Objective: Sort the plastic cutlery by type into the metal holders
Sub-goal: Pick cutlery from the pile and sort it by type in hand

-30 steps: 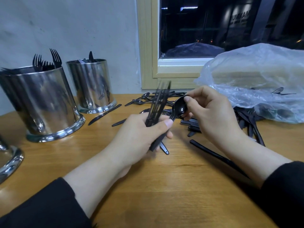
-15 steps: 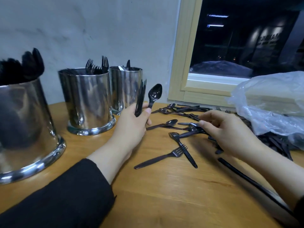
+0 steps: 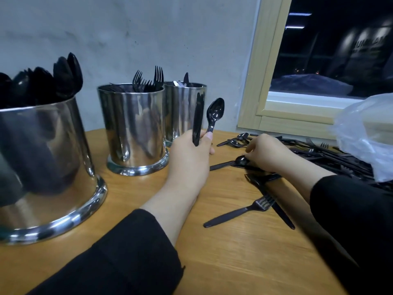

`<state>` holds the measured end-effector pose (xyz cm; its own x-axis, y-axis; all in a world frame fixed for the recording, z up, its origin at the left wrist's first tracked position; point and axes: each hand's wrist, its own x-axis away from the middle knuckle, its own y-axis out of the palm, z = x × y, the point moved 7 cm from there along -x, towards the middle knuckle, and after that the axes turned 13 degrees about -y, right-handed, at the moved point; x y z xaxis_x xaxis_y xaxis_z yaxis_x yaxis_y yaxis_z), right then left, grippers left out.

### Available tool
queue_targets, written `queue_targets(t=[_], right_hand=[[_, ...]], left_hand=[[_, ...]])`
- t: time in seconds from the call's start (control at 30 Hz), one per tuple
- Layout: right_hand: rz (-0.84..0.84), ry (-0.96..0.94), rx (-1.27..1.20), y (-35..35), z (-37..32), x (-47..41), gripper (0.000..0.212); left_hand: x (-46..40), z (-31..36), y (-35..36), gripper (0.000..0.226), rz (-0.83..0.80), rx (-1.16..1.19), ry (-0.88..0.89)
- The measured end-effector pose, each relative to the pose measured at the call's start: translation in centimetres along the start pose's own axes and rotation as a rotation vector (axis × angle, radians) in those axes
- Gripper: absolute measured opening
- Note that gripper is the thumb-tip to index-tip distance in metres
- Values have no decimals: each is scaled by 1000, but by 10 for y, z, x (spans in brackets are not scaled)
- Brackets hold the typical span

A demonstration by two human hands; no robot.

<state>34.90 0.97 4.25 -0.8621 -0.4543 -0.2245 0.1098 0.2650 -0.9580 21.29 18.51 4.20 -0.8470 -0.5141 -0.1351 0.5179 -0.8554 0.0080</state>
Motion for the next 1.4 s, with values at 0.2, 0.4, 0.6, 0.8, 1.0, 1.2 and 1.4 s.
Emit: queue_targets(t=[0.2,0.4,0.6,0.8,1.0,1.2,1.4], right_hand=[[299,-157,-253,-41,1,29,13],[396,-399,-290,-57,-13,80,10],[605,-426,-328,-58,-12,104,16],[712,-373,-356,-62,-2,105,31],[686,-254,-420,-63,17,100,31],[151,-170,50,-20,40,78,30],[-22,-108,161,-10,44,74,35]], left_hand=[[-3,4,-11,23,70,-36,-3],[11,7,7,16,-100,-169,-37],[34,6,34,12,-311,-283,-63],[45,9,41,16,-403,-302,-55],[44,8,46,11,-423,-313,-27],[33,4,36,13,-316,-293,-32],[36,6,40,10,-337,-300,-8]])
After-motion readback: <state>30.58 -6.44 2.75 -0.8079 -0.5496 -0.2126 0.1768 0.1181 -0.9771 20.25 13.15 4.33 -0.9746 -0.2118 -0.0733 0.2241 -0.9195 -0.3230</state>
